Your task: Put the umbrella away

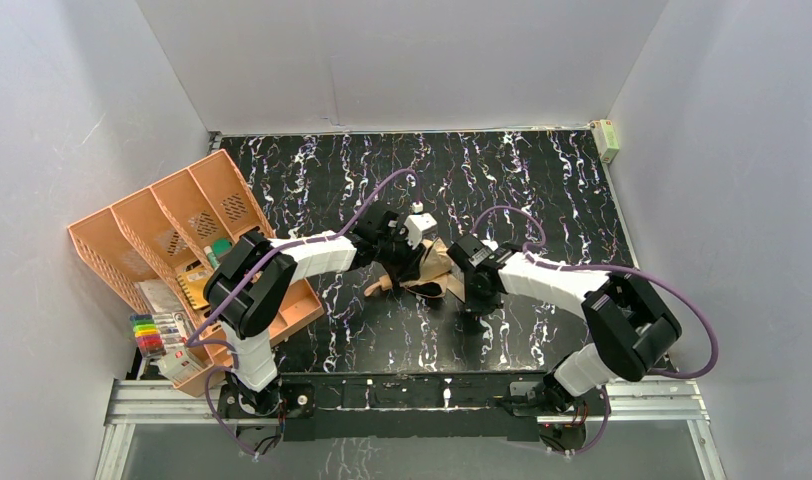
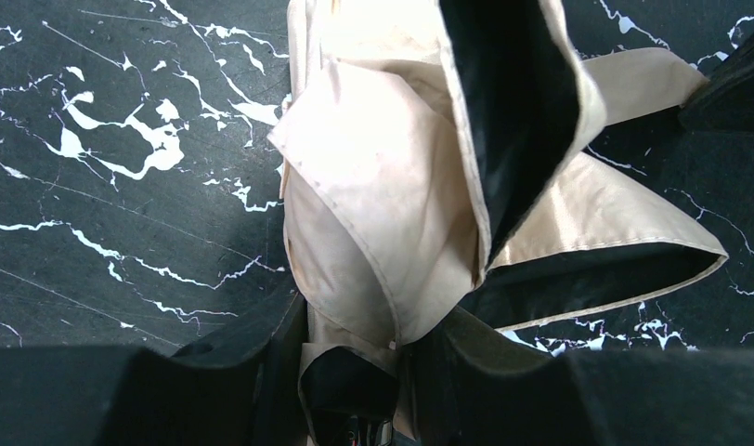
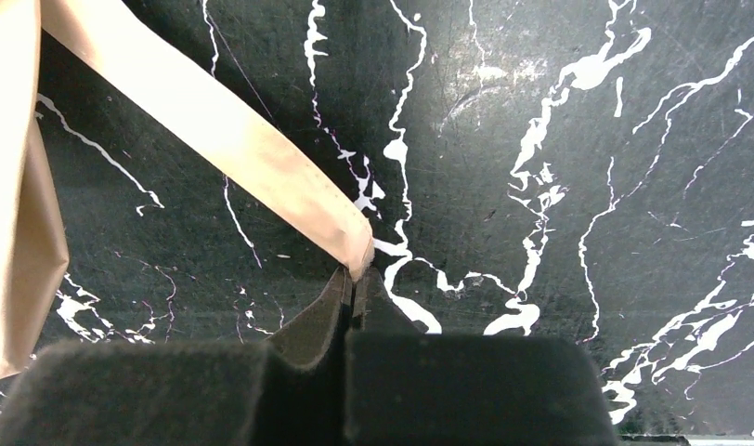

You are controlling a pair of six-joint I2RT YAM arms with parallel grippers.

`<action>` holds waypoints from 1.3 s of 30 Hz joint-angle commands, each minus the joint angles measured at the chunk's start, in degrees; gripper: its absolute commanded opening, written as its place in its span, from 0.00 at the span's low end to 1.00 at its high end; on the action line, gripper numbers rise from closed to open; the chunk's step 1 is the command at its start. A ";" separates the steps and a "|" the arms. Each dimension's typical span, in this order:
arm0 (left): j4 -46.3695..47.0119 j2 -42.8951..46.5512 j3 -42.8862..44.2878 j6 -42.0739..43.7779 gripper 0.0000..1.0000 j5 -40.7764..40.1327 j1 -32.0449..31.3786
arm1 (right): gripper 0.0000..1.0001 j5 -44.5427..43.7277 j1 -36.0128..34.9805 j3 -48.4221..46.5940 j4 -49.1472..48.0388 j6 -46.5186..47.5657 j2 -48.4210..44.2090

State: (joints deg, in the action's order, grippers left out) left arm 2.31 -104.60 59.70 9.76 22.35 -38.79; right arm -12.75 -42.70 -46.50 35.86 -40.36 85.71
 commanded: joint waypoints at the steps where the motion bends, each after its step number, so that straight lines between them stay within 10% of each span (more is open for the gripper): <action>1: -6.36 0.60 -1.38 -1.75 0.00 -5.17 1.62 | 0.00 0.60 -0.96 2.88 -0.18 0.34 -0.35; 17: -5.38 1.81 4.28 -5.01 0.00 -2.63 4.15 | 0.00 9.75 -14.59 2.45 -2.66 -6.82 0.17; 39: 2.34 4.14 -6.37 -2.19 0.00 -10.48 1.61 | 0.00 18.32 -15.54 11.62 -10.17 -10.70 -6.16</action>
State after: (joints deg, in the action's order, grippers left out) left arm 1.13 -101.80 56.62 4.91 24.49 -36.53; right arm -1.21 -56.99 -38.41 21.04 -49.87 79.92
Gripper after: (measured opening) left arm 0.329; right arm 0.018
